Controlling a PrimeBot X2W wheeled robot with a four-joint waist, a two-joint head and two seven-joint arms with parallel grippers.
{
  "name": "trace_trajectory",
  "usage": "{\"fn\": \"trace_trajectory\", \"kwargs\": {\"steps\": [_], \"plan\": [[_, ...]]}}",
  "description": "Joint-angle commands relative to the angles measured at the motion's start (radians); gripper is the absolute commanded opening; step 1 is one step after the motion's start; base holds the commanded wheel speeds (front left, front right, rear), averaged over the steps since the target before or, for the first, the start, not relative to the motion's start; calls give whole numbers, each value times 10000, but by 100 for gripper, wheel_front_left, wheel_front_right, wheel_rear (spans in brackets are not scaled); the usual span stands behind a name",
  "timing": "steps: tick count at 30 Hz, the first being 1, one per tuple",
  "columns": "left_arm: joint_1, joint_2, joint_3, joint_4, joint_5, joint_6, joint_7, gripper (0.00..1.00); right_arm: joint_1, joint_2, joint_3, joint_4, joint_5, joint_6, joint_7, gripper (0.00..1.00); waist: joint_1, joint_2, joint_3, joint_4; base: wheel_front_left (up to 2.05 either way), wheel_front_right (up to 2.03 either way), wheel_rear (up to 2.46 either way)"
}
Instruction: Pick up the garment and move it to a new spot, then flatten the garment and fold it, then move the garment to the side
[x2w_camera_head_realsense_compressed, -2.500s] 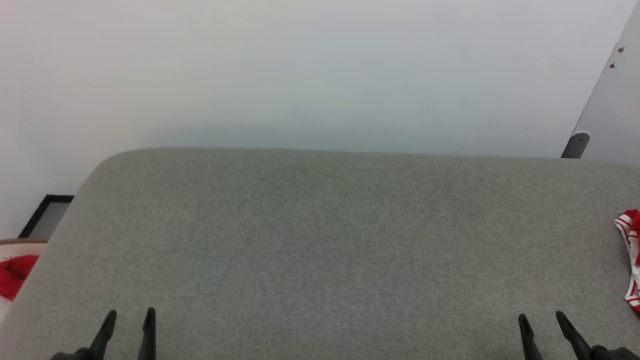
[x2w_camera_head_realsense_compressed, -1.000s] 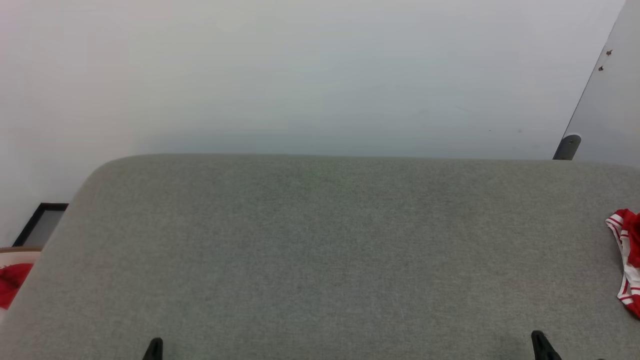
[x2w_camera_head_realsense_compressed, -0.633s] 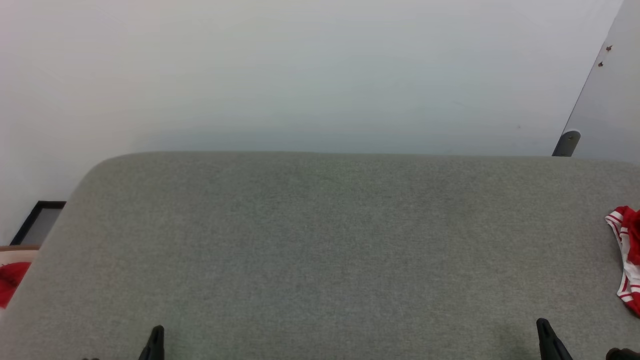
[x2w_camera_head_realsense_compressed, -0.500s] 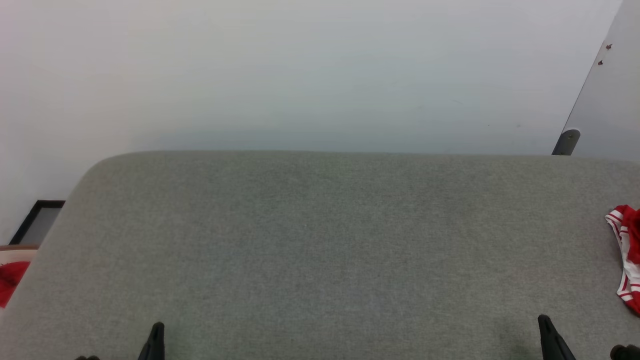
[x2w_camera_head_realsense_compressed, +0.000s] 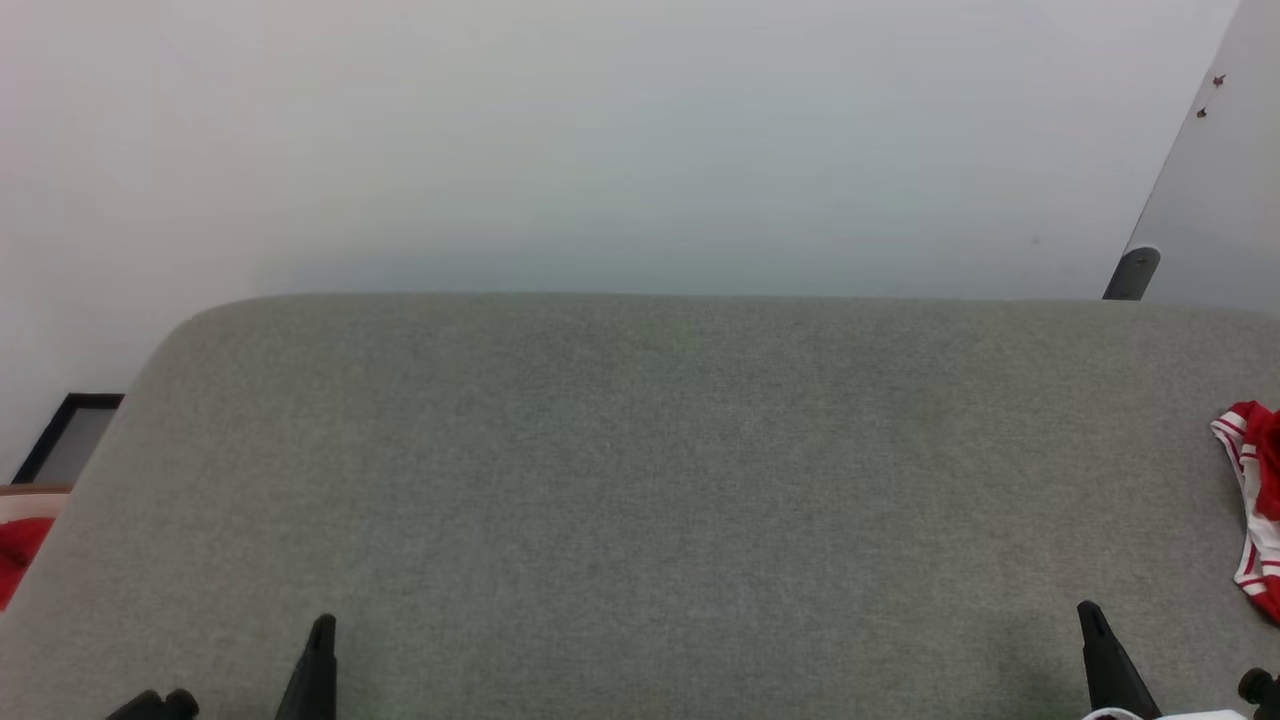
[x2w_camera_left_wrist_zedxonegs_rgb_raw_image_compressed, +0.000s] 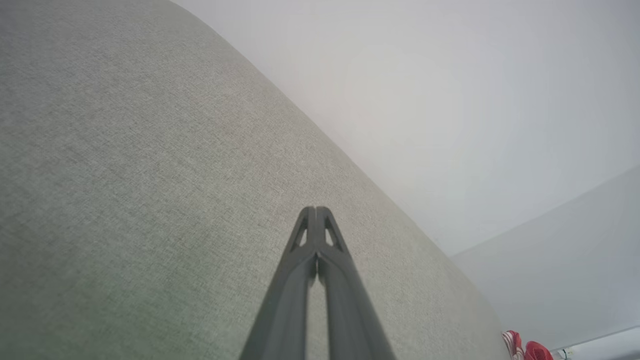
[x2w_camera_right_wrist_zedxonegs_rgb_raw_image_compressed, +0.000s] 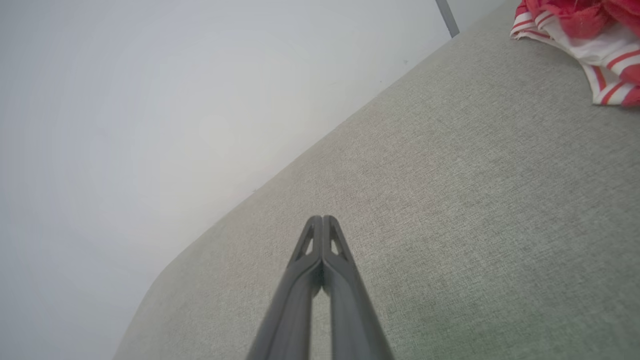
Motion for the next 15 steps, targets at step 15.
{"fn": "trace_trajectory", "kwargs": {"steps": [15], "plan": [[-584, -215, 203, -162, -1675, -26, 492, 0, -608, 85, -213, -58, 1986, -4, 482, 0, 0, -1, 131, -58, 0, 0, 0]]}}
